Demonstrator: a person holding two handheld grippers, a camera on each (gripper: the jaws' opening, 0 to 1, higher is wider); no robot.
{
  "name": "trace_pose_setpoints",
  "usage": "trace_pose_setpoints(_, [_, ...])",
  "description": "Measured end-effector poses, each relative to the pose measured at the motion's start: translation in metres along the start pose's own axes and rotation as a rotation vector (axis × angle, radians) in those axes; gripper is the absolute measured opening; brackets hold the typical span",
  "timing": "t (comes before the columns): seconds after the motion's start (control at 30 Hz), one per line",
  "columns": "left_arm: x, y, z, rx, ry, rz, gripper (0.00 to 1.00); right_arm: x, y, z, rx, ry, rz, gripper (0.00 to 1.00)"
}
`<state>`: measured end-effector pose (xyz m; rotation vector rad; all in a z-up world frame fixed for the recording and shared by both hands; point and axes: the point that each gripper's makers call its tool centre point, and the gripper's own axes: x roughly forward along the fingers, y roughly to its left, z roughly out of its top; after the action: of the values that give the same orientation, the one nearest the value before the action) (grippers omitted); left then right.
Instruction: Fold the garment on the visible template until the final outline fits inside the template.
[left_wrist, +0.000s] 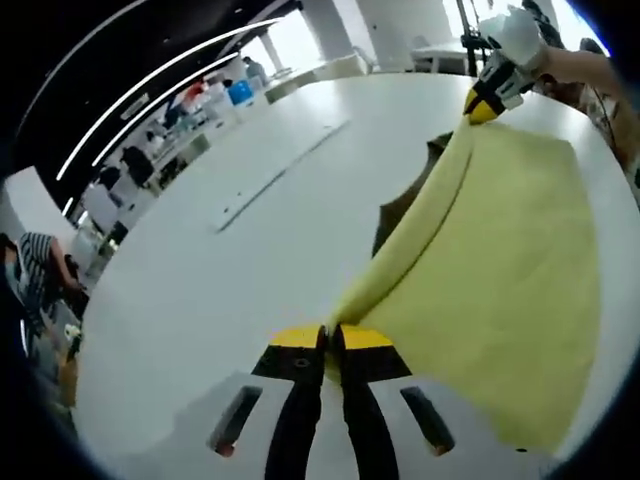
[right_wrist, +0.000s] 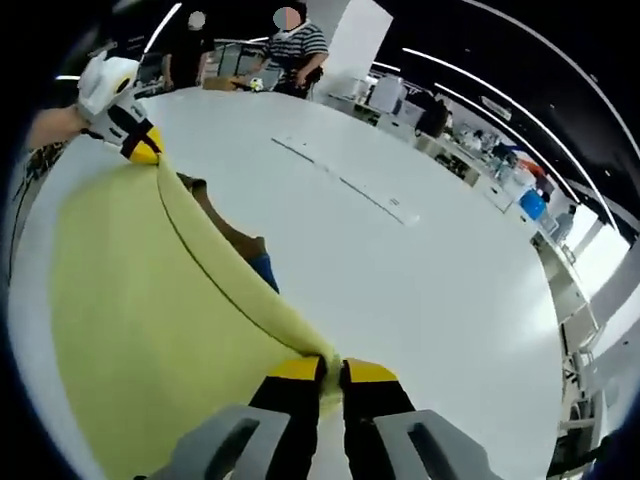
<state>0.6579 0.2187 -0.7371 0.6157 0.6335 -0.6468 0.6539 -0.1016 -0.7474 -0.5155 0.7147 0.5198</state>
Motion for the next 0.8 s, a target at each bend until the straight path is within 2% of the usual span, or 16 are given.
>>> trace_pose_setpoints(0.07, [-0.005, 0.001, 0.001, -0.009, -0.012, 0.004, 0.12, -0.004, -0.001, 0.002, 0.018, -0.010, 0.009, 0.08])
trace_pose_setpoints(0.1, [-0.007, 0.000, 0.005, 0.008, -0.044, -0.008, 0.14, -0.006, -0.001, 0.003, 0.017, -0.019, 0.014, 0.09])
trace_pose_setpoints(0.17, [-0.010, -0.005, 0.006, 0.028, -0.065, -0.038, 0.17, -0.009, 0.001, 0.005, 0.007, -0.028, 0.026, 0.12])
trace_pose_setpoints(0.3, [-0.014, -0.013, 0.003, 0.068, -0.067, -0.067, 0.19, -0.011, 0.005, 0.003, -0.101, -0.019, 0.041, 0.17])
trace_pose_setpoints(0.4, [-0.009, -0.010, -0.007, 0.156, -0.017, -0.045, 0.18, -0.007, 0.007, -0.003, -0.193, 0.016, 0.039, 0.16])
trace_pose_setpoints(0.47, [-0.006, -0.013, -0.008, 0.155, -0.016, -0.047, 0.16, -0.004, 0.007, -0.004, -0.229, 0.023, 0.023, 0.12])
trace_pose_setpoints(0.57, [-0.003, -0.008, -0.010, 0.159, -0.009, -0.030, 0.04, -0.003, 0.004, -0.002, -0.248, 0.014, 0.001, 0.07])
trace_pose_setpoints(0.63, [-0.002, -0.004, -0.010, 0.169, -0.004, -0.011, 0.01, -0.001, 0.001, -0.004, -0.242, 0.023, -0.010, 0.00])
trace_pose_setpoints(0.73, [-0.002, 0.000, -0.007, 0.140, -0.019, -0.001, 0.00, 0.000, -0.002, -0.003, -0.155, 0.002, -0.012, 0.00])
trace_pose_setpoints(0.77, [-0.003, 0.002, -0.006, 0.120, -0.026, 0.005, 0.00, -0.001, -0.003, -0.001, -0.123, -0.009, -0.017, 0.00])
trace_pose_setpoints(0.8, [-0.003, 0.004, -0.003, 0.066, -0.044, 0.010, 0.00, 0.000, -0.005, 0.001, -0.093, -0.020, -0.020, 0.00])
